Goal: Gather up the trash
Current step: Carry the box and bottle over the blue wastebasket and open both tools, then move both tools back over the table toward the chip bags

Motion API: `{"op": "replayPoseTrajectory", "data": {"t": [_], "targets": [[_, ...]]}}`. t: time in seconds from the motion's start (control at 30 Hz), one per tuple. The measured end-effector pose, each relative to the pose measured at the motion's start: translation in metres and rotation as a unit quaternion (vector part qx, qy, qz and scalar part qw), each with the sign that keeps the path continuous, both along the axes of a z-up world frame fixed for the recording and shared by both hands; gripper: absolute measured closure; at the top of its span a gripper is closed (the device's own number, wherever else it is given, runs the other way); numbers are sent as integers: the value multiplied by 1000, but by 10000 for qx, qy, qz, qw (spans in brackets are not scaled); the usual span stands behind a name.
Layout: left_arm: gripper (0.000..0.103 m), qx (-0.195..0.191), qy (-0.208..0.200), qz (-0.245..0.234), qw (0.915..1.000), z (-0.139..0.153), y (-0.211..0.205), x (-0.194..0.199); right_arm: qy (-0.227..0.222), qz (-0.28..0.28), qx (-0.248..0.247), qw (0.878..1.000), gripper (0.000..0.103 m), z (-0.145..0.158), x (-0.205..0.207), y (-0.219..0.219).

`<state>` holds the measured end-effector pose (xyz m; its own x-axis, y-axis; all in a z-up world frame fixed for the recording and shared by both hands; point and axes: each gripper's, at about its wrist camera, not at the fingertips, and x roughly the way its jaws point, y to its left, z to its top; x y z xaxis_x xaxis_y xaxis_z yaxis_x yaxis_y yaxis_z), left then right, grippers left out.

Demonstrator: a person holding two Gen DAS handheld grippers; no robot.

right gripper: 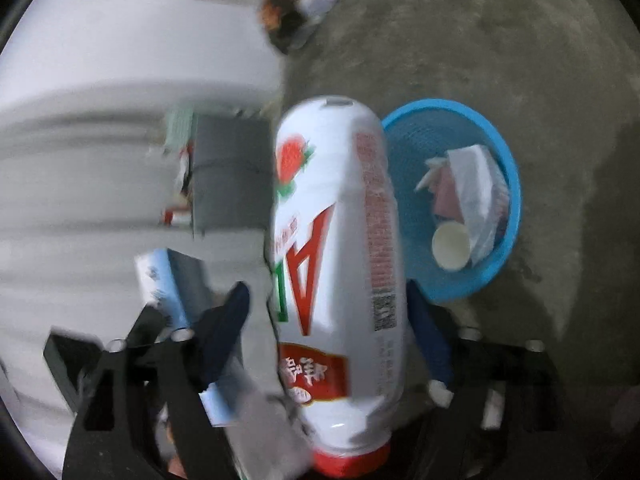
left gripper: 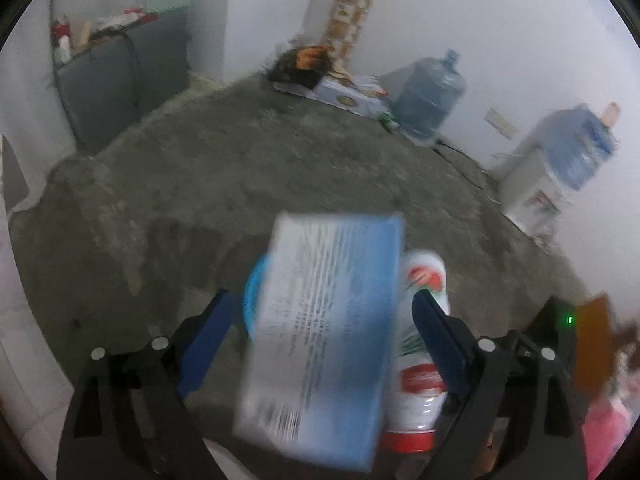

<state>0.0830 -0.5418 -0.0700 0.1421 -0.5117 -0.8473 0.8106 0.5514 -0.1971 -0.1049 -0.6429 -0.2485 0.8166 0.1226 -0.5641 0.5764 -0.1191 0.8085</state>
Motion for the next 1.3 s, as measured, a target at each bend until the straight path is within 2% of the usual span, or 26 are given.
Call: {"op": "replayPoseTrajectory", "data": {"t": [0.07, 0.17, 0.23, 0.3, 0.47, 0.57, 0.6, 0.7, 0.83, 0.93, 1.1, 1.2, 1.3], "targets": [[15, 118, 12, 84, 9999, -6, -3, 2, 255, -118, 147, 9995, 26, -14, -4, 1], [13, -131, 302, 16, 9995, -3, 17, -2, 128, -88, 106, 9998, 26, -16, -14, 21], [13, -249, 195, 197, 9993, 3, 45, -3, 321, 78, -38, 9994, 26, -14, -22, 35], [10, -332, 76, 504, 9981, 7, 68, -3, 378, 146, -107, 9991, 26, -11, -27, 43], [10, -729, 389, 724, 9939, 22, 122, -3, 629, 578, -717, 9938, 26, 20, -24, 55], [10, -834, 440, 854, 9919, 37, 157, -3, 734, 1091, -1583, 9786, 24, 60, -9, 70], [8, -870, 461, 877, 9913, 43, 168, -3, 695, 1322, -2032, 9677, 19, 81, -1, 79], [6, -935, 275, 956, 9906, 61, 209, -9, 448, 1743, -2694, 9461, 17, 116, 14, 98], [6, -867, -171, 1027, 9908, 74, 270, -20, -87, 2208, -2847, 9328, 17, 145, 30, 123], [6, -696, -460, 1200, 9893, 77, 312, -25, -286, 2454, -2913, 9242, 17, 154, 42, 138], [6, -488, -528, 1527, 9857, 70, 380, -32, -399, 2841, -3030, 9088, 17, 160, 62, 166], [6, -684, -469, 1881, 9786, 66, 421, -38, -575, 3049, -3010, 9017, 17, 173, 76, 180], [6, -1102, -193, 2156, 9700, 61, 459, -41, -742, 3255, -3069, 8913, 17, 191, 93, 199]]}}
